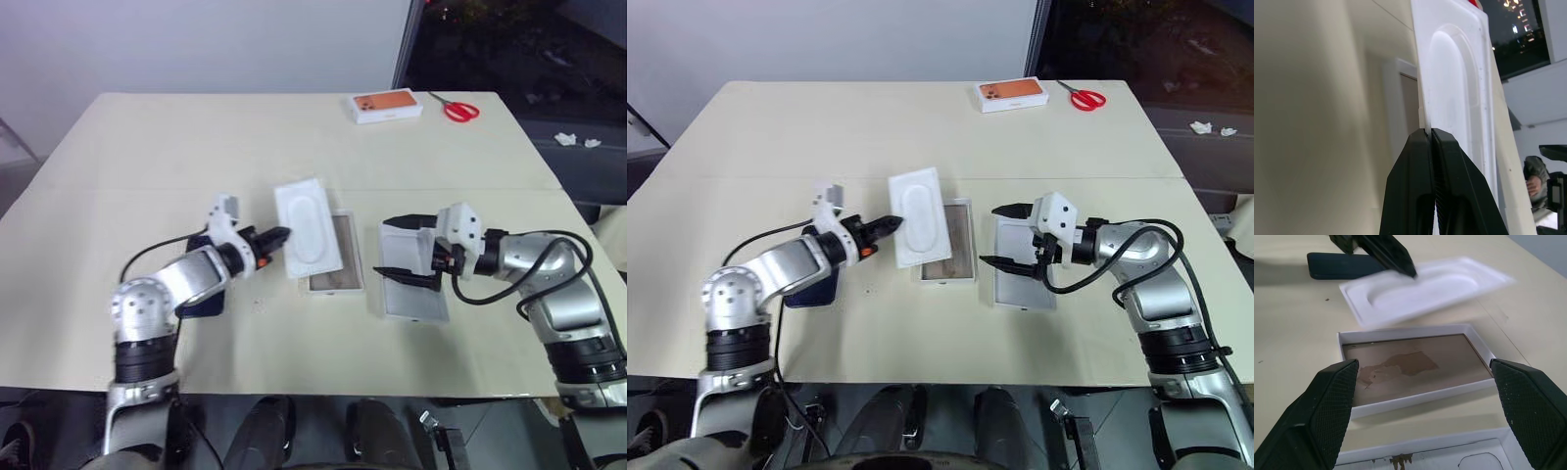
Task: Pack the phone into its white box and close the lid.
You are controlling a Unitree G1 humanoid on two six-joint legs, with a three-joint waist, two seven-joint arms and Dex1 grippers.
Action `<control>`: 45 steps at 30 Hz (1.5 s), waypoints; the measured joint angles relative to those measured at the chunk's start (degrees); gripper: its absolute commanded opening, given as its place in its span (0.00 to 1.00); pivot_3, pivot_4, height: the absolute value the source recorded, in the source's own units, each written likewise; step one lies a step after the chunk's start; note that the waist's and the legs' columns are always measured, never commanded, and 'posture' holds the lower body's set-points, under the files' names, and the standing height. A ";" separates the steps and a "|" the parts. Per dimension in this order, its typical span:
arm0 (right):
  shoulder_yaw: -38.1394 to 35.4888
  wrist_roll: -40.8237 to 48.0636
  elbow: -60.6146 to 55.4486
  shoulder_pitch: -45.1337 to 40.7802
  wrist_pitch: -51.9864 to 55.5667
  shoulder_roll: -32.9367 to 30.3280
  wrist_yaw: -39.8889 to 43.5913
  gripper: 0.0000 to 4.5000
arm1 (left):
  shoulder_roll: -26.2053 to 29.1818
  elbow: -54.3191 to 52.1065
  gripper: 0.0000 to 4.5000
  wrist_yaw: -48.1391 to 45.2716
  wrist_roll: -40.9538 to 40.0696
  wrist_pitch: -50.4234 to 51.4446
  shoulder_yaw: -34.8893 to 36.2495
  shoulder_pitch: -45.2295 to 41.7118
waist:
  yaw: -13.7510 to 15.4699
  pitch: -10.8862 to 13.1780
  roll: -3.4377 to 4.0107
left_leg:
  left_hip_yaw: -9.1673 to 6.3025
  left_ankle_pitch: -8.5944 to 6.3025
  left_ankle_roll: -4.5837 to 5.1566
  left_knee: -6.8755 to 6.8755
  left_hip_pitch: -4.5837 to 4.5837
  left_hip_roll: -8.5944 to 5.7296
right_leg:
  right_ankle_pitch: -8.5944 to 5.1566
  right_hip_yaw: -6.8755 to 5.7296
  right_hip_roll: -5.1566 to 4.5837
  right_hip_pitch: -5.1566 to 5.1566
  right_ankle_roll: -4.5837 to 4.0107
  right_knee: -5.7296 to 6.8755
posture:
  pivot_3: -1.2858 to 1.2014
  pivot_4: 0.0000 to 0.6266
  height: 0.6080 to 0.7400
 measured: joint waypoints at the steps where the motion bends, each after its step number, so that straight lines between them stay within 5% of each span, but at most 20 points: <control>1: -0.02 -0.10 0.01 0.03 -0.02 0.00 -0.14 1.00 | -0.24 0.16 0.01 -0.36 0.86 -0.12 -0.55 -0.25 | -0.11 0.00 0.00 | 0.01 0.00 0.00 -0.01 0.00 0.00 | 0.00 0.01 0.01 -0.02 0.00 0.00 | 0.52 0.24 1.00; 8: -0.04 -0.39 0.12 0.46 -0.11 -0.01 -0.90 1.00 | -1.48 2.27 0.01 -2.14 4.47 -0.15 -2.15 -0.27 | -0.11 0.00 0.00 | 0.00 0.04 -0.06 -0.01 0.00 0.05 | 0.00 0.01 0.05 -0.03 0.00 0.04 | 0.52 0.24 1.00; 11: -0.04 -0.51 0.12 0.56 -0.11 -0.01 -1.27 1.00 | -1.82 3.36 0.23 -3.09 5.82 -0.11 -2.09 -0.31 | -0.06 0.00 0.00 | 0.00 0.04 -0.06 -0.01 0.00 0.04 | 0.00 0.01 0.05 -0.04 0.00 0.03 | 0.52 0.24 1.00; 18: -0.04 -0.58 0.09 0.61 -0.10 -0.02 -1.84 1.00 | -2.44 3.29 0.99 -4.27 6.35 1.46 -2.10 -0.45 | -0.07 0.00 -0.01 | 0.01 0.04 -0.06 -0.01 0.00 0.04 | 0.00 0.01 0.04 -0.03 0.00 0.03 | 0.52 0.24 1.00; 25: -0.01 -0.83 0.45 -0.82 -0.02 1.74 -3.45 1.00 | 0.48 0.45 0.99 -6.09 7.16 2.27 -1.86 -0.43 | -0.22 0.01 -0.01 | 0.01 0.05 -0.08 -0.02 0.00 0.05 | 0.00 0.02 0.05 -0.05 0.00 0.04 | 0.52 0.24 1.00; 27: 0.27 -1.02 0.76 -3.12 0.18 4.02 -5.21 1.00 | 5.23 -3.66 0.99 -11.66 11.91 -0.12 -3.77 0.90 | -0.63 0.06 -0.09 | 0.02 0.09 -0.14 -0.08 -0.01 0.08 | 0.00 0.03 0.09 -0.12 0.00 0.05 | 0.52 0.24 1.00; 30: 1.07 -1.58 0.67 -4.78 1.00 6.21 -7.06 0.80 | 13.45 -12.02 1.00 -23.10 22.90 -9.92 -6.05 4.09 | -0.75 0.04 -0.05 | 0.01 0.13 -0.21 -0.20 0.00 0.08 | -0.01 0.03 0.09 -0.14 -0.02 -0.01 | 0.52 0.24 1.00; 37: 9.16 -11.29 1.71 -7.98 -0.40 10.17 -11.97 0.01 | 25.45 -12.25 1.00 -39.90 37.70 -20.05 -6.99 14.92 | -0.75 0.05 0.01 | 0.00 0.11 -0.18 -0.27 0.00 0.08 | -0.01 0.03 0.05 -0.19 -0.03 0.00 | 0.52 0.24 1.00; 45: 16.49 -22.83 11.02 -14.76 -1.48 16.47 -19.05 0.01 | 25.20 -14.25 1.00 -47.64 41.99 -26.89 -3.83 17.93 | -0.31 0.06 -0.02 | -0.03 0.10 -0.17 -0.25 -0.01 0.05 | -0.01 -0.03 -0.02 -0.27 -0.02 -0.09 | 0.52 0.24 1.00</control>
